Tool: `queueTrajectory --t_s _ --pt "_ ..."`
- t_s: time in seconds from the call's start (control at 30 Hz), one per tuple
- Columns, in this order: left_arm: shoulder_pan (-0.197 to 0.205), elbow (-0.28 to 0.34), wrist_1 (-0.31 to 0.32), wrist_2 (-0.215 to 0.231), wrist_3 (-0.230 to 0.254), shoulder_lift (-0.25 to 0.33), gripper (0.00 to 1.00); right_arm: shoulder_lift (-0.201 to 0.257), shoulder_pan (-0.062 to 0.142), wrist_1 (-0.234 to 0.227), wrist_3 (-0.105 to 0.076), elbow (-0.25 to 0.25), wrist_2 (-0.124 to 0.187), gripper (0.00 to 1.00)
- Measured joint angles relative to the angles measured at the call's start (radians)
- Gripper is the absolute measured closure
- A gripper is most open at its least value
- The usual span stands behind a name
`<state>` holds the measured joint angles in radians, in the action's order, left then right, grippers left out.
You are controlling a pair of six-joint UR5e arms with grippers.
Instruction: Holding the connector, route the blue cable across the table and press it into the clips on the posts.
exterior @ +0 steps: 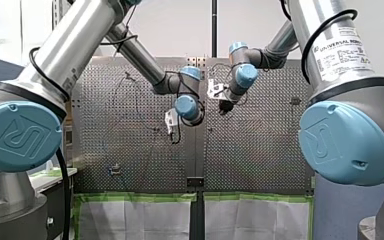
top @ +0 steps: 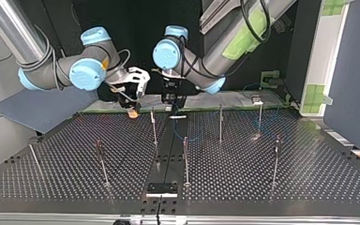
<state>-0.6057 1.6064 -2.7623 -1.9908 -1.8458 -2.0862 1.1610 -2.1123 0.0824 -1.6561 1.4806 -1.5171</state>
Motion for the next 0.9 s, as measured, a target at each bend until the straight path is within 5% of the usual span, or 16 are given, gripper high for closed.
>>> queueTrajectory --t_s 0.2,0.4,0.9 --pt "0.005 0.056 0.056 0.023 -0.005 -0.041 1.00 0.000 0.004 -0.018 0.022 0.052 -0.009 1.00" --pt "0.012 0.084 0.113 0.068 -0.008 -0.046 1.00 -0.001 0.015 -0.060 0.025 0.103 -0.009 1.00" --pt "0.031 0.022 0.139 0.128 -0.026 -0.081 1.00 -0.044 0.053 -0.100 0.021 0.115 -0.001 1.00"
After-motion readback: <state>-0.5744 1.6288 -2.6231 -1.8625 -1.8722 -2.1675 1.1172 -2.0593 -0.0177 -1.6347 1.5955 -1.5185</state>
